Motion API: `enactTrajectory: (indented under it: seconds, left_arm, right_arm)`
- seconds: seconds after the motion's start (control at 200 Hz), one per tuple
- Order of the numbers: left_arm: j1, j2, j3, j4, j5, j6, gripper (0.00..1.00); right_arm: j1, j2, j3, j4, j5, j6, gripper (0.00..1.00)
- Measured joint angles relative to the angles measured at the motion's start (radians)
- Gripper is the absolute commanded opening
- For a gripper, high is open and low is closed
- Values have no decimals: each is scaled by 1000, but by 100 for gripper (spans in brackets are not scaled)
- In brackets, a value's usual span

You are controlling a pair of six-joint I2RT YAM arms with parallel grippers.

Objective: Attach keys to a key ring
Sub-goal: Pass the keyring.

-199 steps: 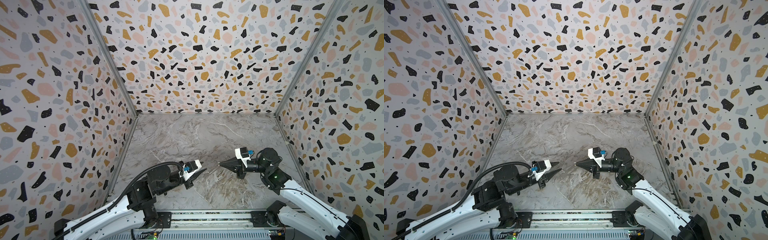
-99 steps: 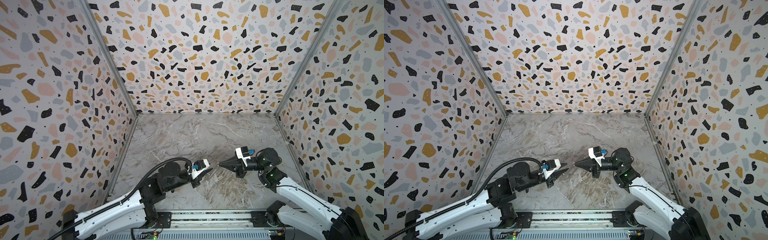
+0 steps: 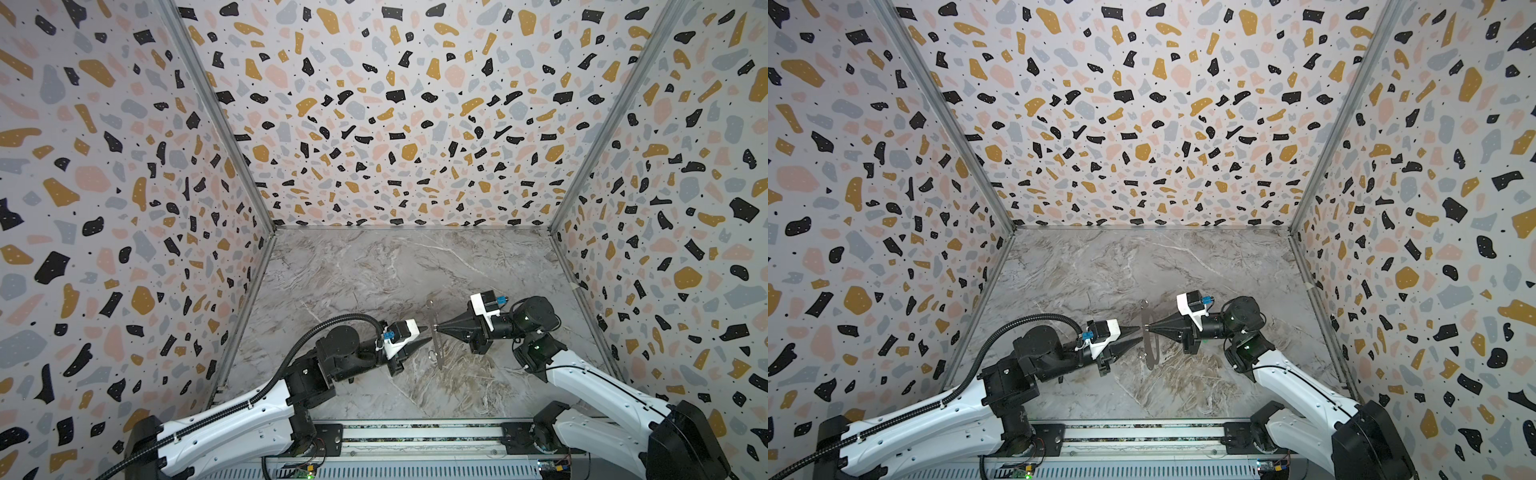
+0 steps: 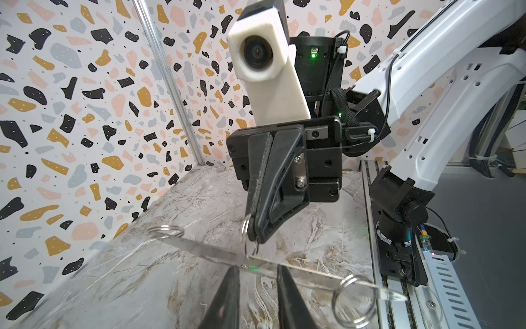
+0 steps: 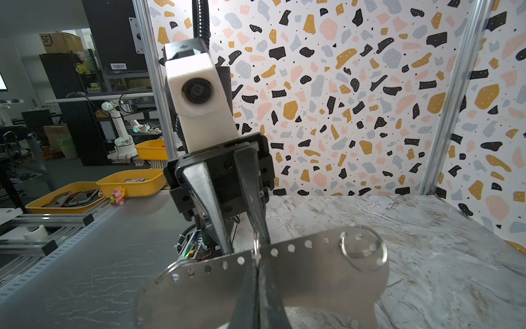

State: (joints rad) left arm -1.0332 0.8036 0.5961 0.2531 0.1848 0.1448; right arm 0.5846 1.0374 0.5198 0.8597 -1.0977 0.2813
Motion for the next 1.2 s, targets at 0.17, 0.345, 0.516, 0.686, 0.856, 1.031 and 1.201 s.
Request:
enactTrajectory:
  seconds: [0.17,0.345,0.516,0.686,0.856,1.031,1.201]
  left_arm:
    - [0,-7,-17,39,8,-1,24]
    - [0,-15,-33,60,16,-1,22]
    - [0,-25,-36,64,16,-2,15]
    - [0,-45,-51,69,16,-2,12]
    - [0,-56,-51,87,13,-2,14]
    - [0,-58,-51,100,13,-2,13]
    - [0,-57,-51,100,13,-2,13]
  right_arm:
    - [-1,27,-3,67,-25,43,0]
    - [3,54,-5,114,-44,79,0]
    - [16,66,-5,137,-44,93,0]
    - [29,75,-5,144,-45,97,0]
    - [46,79,-5,142,-61,97,0]
    - [66,85,-5,134,-74,97,0]
    - [71,85,-5,136,-73,109,0]
